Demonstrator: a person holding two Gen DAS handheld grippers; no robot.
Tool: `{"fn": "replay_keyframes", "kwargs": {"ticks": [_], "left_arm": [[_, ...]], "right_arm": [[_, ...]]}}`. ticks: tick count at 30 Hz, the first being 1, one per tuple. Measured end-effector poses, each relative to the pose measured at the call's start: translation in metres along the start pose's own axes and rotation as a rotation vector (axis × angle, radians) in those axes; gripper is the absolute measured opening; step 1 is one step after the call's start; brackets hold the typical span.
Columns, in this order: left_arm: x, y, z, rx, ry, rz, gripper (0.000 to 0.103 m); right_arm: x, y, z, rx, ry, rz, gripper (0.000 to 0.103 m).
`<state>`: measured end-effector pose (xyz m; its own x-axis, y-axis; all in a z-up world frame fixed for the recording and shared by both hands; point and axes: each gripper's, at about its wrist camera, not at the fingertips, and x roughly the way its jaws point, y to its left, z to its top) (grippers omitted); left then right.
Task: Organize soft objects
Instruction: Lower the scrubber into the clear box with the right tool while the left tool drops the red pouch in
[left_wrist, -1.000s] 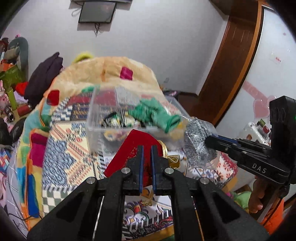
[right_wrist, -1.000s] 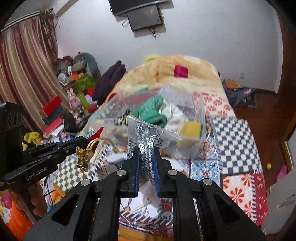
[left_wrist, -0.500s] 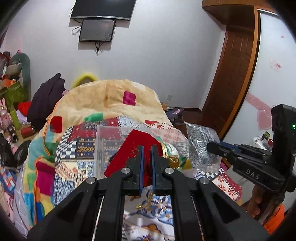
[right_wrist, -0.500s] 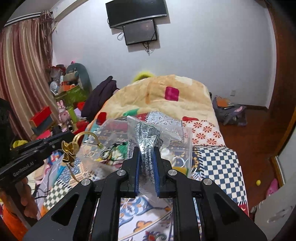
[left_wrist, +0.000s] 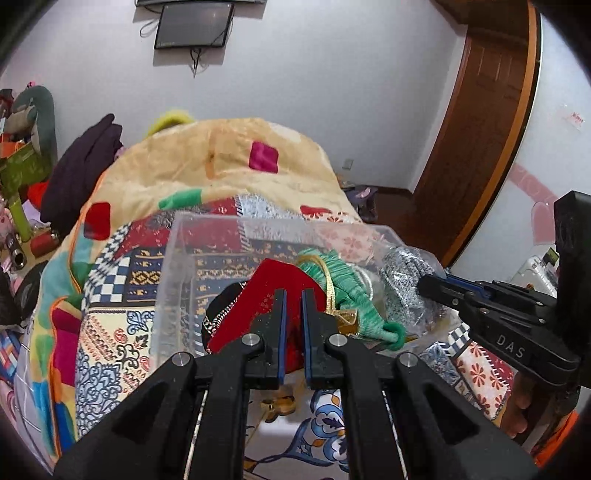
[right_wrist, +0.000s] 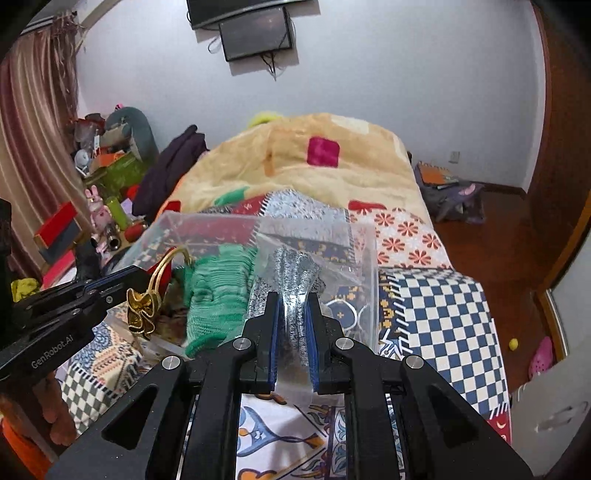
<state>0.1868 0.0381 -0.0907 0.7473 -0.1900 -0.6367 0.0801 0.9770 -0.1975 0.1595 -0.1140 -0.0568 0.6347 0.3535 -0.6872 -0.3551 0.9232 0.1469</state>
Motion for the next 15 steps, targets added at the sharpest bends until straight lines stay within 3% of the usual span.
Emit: {"fn": "replay_keyframes", "kwargs": {"ticks": [11,15], "left_arm": [[0.009,-0.004,-0.002,0.029,0.037,0.013,0.011],[-0.003,-0.003,-0.001,0.020,0.024,0.008,0.017]], "right_arm": [[0.000,0.001,0.000,-0.011,0.031,0.004,0.016],[-0.010,0.002,0.002,-0.016,0.012,0.012,0.026]]}}
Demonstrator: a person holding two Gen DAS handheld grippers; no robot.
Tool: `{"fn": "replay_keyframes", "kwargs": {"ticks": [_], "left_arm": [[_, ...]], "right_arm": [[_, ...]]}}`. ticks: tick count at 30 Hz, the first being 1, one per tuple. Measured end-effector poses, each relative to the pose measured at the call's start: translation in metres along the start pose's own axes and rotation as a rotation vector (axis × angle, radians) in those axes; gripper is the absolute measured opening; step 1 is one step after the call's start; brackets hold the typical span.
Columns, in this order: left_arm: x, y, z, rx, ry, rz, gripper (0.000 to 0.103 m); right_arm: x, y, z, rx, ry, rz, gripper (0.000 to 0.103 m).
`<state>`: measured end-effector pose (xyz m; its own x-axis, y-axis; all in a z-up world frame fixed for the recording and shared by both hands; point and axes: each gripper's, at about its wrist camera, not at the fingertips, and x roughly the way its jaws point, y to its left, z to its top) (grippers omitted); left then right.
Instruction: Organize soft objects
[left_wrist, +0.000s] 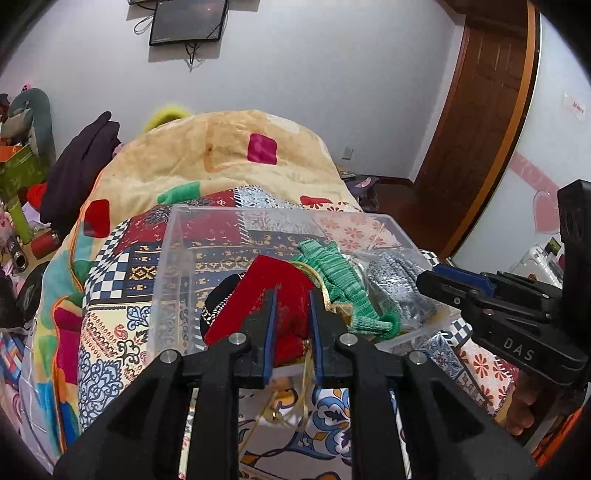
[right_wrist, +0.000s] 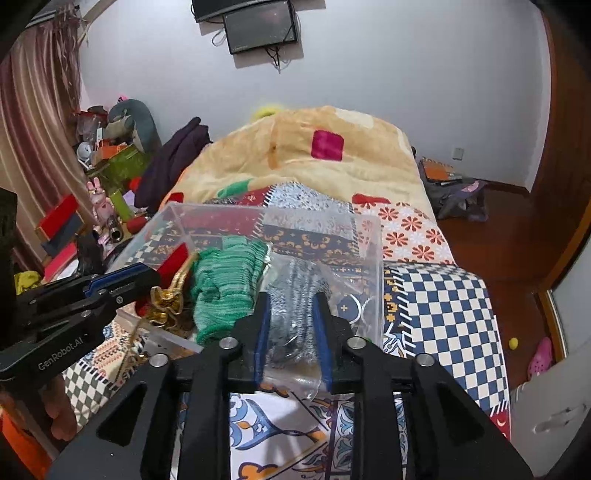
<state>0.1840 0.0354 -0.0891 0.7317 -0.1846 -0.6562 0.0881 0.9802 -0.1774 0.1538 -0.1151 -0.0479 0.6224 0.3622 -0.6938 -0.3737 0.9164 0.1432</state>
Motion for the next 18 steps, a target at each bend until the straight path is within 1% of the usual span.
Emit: {"fn": "replay_keyframes", "kwargs": {"ticks": [3,5,9,16,18], "left_arm": [[-0.015,0.000,0.001,-0.001,-0.031,0.001,0.020],[-0.028,-0.001,0.002,-0.003,-0.059,-0.002,0.021],[-0.056,-0.007,0.006,0.000,-0.119,-0.010,0.021],[-0.112,-0.023,0.007,0.037,-0.236,-0.006,0.022],[-0.125,-0.027,0.007,0.045,-0.261,-0.004,0.025]], "right_arm": [[-0.014,0.004,0.003,-0.009,-0.032,0.008,0.032],[-0.023,0.008,0.005,-0.017,-0.056,0.014,0.033],[-0.047,0.016,0.008,-0.039,-0.107,0.030,0.033],[-0.091,0.027,0.011,-0.060,-0.209,0.054,0.033],[-0.102,0.030,0.011,-0.060,-0.237,0.061,0.033]]}}
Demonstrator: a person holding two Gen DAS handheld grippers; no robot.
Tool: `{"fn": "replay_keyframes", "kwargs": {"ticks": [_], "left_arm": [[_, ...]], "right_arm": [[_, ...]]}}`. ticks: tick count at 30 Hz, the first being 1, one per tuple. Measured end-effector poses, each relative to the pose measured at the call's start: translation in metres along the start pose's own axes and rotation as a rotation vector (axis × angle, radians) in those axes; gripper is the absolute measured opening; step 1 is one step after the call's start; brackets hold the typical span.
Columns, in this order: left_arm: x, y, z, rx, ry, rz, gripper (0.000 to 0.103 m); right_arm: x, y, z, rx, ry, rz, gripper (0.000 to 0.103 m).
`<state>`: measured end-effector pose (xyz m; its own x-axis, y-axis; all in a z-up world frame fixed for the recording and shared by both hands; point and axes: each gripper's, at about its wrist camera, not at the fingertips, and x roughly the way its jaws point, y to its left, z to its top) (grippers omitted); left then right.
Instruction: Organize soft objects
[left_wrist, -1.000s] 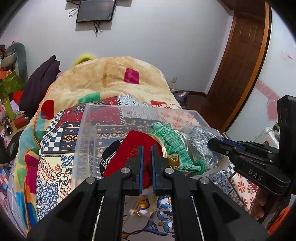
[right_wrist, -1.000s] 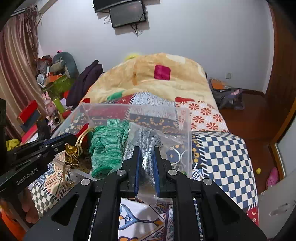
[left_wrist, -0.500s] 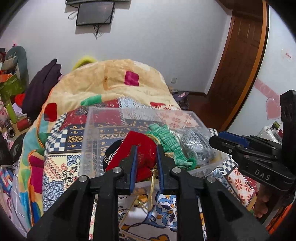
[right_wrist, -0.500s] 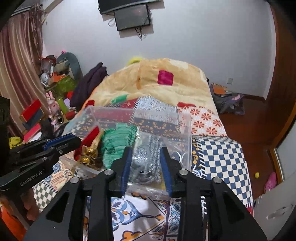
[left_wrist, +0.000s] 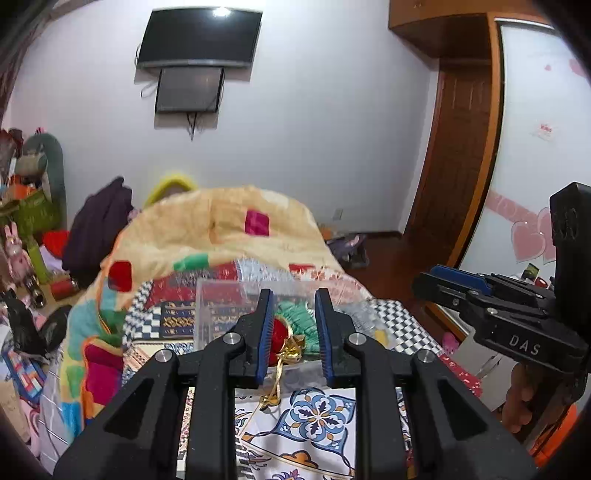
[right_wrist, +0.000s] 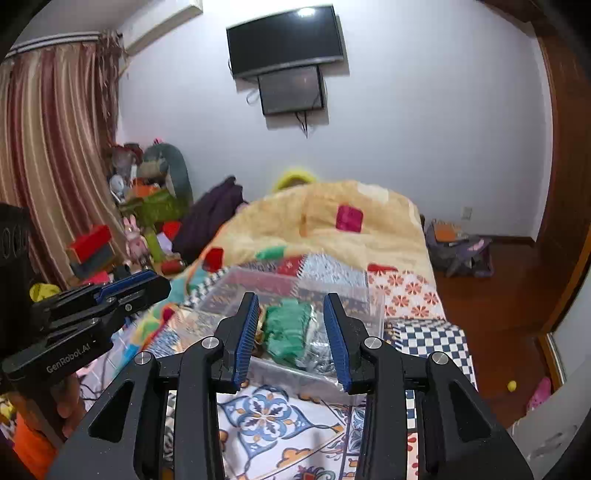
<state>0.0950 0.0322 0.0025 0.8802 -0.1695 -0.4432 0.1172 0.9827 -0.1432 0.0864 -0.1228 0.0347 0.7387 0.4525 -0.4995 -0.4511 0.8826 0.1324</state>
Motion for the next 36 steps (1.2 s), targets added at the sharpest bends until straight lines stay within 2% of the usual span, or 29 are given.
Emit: {"fn": "replay_keyframes", "kwargs": {"ticks": [1,3,4,7,12,18,21,24,27,36], "left_arm": [[-0.009,-0.002,0.001,0.005,-0.018,0.001,0.027],[-0.022,-0.007,0.002,0.011,-0.053,0.008,0.040],[-0.032,-0.010,0.003,0.017,-0.080,0.013,0.042],[-0.053,-0.016,0.004,0.030,-0.124,0.019,0.051],[-0.079,-0.021,0.005,0.037,-0.184,0.038,0.072],[-0.098,-0.025,0.004,0.041,-0.233,0.055,0.088],[-0.105,-0.026,0.002,0.042,-0.249,0.063,0.095],[-0.110,-0.028,0.002,0.042,-0.264,0.071,0.099],[-0.111,-0.028,0.002,0.042,-0.272,0.068,0.100],[-0.111,-0.028,0.000,0.043,-0.271,0.076,0.100]], "right_arm": [[-0.006,0.002,0.001,0.000,-0.015,0.002,0.033],[-0.019,0.005,0.003,-0.002,-0.046,0.008,0.035],[-0.023,0.006,0.003,-0.003,-0.059,0.009,0.036],[-0.041,0.012,0.004,-0.015,-0.112,0.009,0.046],[-0.066,0.021,0.005,-0.024,-0.192,0.004,0.062],[-0.076,0.026,0.002,-0.033,-0.243,-0.005,0.082],[-0.076,0.027,0.001,-0.036,-0.257,-0.013,0.084],[-0.077,0.028,-0.002,-0.034,-0.259,-0.007,0.085],[-0.079,0.028,-0.006,-0.032,-0.263,-0.003,0.088],[-0.084,0.026,-0.011,-0.029,-0.272,0.005,0.088]]}}
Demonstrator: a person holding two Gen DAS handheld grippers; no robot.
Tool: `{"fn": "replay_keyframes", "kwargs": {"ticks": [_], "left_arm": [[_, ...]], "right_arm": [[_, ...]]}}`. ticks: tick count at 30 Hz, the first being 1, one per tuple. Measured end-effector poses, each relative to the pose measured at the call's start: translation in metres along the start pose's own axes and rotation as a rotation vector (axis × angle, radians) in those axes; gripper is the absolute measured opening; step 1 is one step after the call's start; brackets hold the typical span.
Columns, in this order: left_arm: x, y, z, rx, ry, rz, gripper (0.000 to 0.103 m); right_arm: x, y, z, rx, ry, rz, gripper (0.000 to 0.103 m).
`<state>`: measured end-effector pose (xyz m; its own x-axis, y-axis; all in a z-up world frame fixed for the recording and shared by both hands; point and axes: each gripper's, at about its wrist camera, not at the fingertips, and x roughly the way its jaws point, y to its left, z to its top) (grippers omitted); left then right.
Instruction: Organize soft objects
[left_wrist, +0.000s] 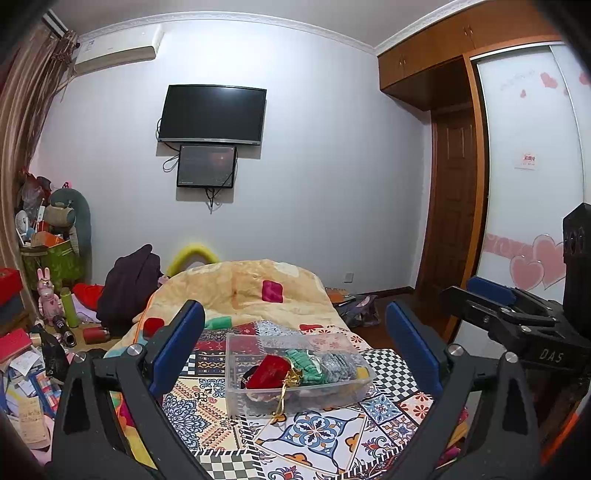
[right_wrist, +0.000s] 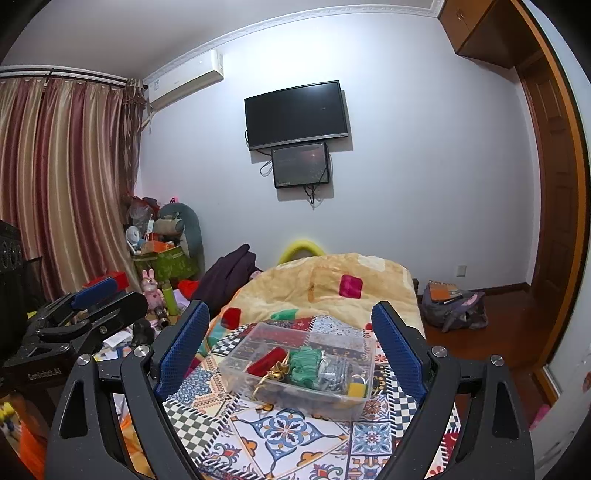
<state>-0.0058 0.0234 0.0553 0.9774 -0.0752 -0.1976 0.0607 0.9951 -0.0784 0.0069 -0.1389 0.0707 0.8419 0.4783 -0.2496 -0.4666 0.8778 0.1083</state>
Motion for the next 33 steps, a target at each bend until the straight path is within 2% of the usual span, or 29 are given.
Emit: {"fn": "replay_keyframes", "kwargs": {"ticks": [33], "left_arm": [[-0.0027,0.0015,-0.0014,0.008,-0.001,0.013,0.100]], "right_arm": [[-0.0081,0.0021,0.0036,0.021,0.003,0.009,0.089]]}}
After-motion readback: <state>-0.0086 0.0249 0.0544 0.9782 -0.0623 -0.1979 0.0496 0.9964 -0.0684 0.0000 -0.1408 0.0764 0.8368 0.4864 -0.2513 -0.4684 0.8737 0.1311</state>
